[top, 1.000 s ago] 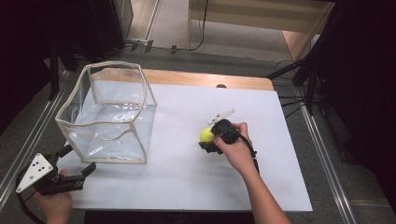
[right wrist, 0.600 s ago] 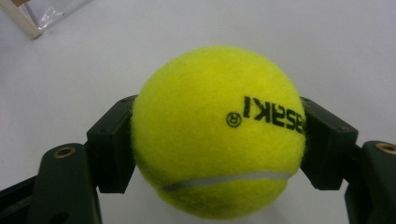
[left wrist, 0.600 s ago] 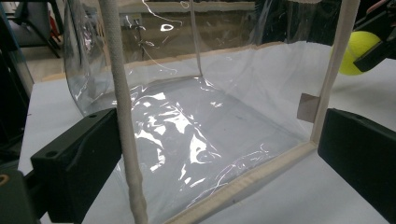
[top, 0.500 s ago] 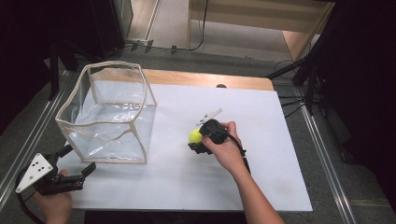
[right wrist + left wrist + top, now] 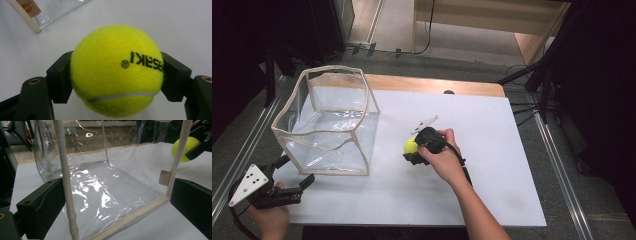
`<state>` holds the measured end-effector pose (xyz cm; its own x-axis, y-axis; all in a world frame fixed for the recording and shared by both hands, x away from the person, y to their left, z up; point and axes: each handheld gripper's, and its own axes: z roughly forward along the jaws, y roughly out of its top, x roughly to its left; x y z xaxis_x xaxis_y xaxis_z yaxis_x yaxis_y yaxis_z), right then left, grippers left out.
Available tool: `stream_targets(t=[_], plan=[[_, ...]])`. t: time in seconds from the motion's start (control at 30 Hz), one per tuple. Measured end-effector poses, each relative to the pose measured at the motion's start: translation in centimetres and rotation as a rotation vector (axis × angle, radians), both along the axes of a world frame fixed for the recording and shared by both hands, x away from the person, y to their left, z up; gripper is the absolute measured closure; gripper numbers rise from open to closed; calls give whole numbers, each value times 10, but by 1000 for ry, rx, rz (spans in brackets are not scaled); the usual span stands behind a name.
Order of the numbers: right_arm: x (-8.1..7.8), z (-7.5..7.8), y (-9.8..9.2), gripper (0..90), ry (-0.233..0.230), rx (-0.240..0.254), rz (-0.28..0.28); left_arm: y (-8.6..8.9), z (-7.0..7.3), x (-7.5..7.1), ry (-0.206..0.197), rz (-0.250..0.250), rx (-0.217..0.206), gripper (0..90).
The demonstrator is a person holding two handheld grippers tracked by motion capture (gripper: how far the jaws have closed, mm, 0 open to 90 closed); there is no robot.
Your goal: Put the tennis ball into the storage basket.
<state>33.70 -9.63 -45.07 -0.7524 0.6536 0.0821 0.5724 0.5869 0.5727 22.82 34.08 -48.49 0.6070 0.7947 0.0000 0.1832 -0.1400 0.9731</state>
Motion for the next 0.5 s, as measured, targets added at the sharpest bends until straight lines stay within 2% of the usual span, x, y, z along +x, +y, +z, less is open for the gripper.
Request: stream_targets(t=[0.27, 0.5], plan=[[2, 2, 13, 236, -5, 4, 34, 0, 0, 0, 0, 0, -1, 1], [2, 5, 26, 236, -8, 32, 57, 0, 0, 0, -1, -1, -1, 1]])
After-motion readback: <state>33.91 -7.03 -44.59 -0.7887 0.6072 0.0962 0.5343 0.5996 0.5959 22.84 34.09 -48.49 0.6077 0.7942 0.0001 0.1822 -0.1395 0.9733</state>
